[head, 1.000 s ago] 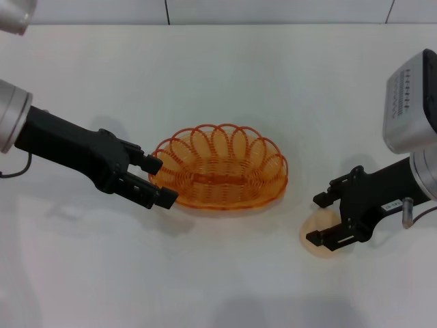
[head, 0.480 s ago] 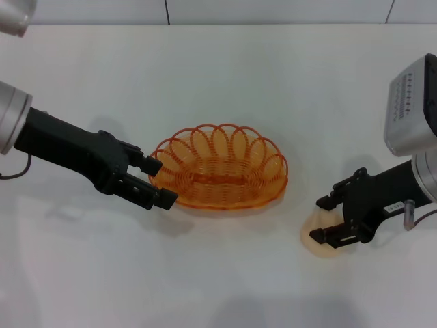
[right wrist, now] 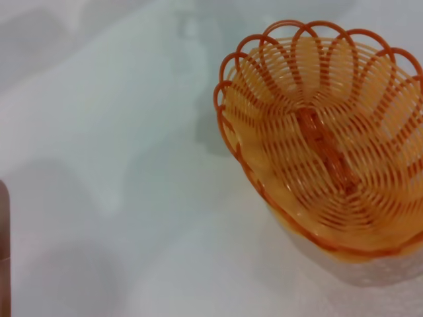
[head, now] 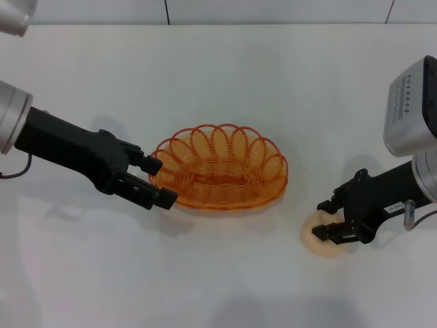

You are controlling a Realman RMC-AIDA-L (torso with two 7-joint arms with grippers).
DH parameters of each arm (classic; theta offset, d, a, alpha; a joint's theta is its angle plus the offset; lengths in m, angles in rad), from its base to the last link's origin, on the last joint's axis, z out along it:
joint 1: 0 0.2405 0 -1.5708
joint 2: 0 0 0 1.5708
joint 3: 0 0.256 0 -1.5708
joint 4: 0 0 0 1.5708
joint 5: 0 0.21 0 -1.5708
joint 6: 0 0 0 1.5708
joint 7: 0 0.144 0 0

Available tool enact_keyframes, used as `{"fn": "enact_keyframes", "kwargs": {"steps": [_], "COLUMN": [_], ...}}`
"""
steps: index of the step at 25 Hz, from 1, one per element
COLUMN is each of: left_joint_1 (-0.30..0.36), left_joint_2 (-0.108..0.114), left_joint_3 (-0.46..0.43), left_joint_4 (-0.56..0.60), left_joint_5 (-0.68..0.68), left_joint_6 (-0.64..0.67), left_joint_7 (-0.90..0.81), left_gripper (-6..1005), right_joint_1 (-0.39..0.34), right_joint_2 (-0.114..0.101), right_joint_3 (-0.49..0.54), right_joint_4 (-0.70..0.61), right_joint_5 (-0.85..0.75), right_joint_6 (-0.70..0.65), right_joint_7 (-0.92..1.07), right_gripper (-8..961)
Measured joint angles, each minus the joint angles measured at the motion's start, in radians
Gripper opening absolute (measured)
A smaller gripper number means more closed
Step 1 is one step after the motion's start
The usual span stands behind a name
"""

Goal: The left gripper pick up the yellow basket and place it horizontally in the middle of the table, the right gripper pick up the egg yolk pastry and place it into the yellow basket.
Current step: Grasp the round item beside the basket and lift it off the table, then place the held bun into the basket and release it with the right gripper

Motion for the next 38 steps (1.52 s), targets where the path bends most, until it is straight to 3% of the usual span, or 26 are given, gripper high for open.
{"fn": "enact_keyframes", "kwargs": {"steps": [5, 14, 22, 31, 38], "left_joint_1": [0.000, -0.002, 0.004, 0.006, 0.007], "left_joint_2": [0.000, 0.000, 0.000, 0.002, 0.002], "left_joint_3": [0.000, -0.001, -0.001, -0.002, -0.002], "left_joint_4": [0.000, -0.002, -0.001, 0.000, -0.001], "left_joint_5": [0.000, 0.000, 0.000, -0.009, -0.009], "left_joint_6": [-0.002, -0.003, -0.003, -0.009, -0.009], "left_joint_7": [0.002, 0.004, 0.004, 0.016, 0.016], "left_gripper": [874, 874, 875, 875, 875], "right_joint_1": [0.003, 0.005, 0.004, 0.000, 0.039], "right_joint_2": [0.000, 0.000, -0.001, -0.003, 0.002], "right_joint_3": [0.000, 0.004, 0.011, 0.121, 0.130], "right_joint_4": [0.001, -0.004, -0.047, -0.141, -0.177], "right_joint_5": [0.000, 0.002, 0.012, 0.014, 0.056], "right_joint_6": [-0.005, -0.013, -0.026, -0.080, -0.066], "right_joint_7": [0.002, 0.005, 0.005, 0.032, 0.046], "right_gripper": [474, 218, 151, 90, 68]}}
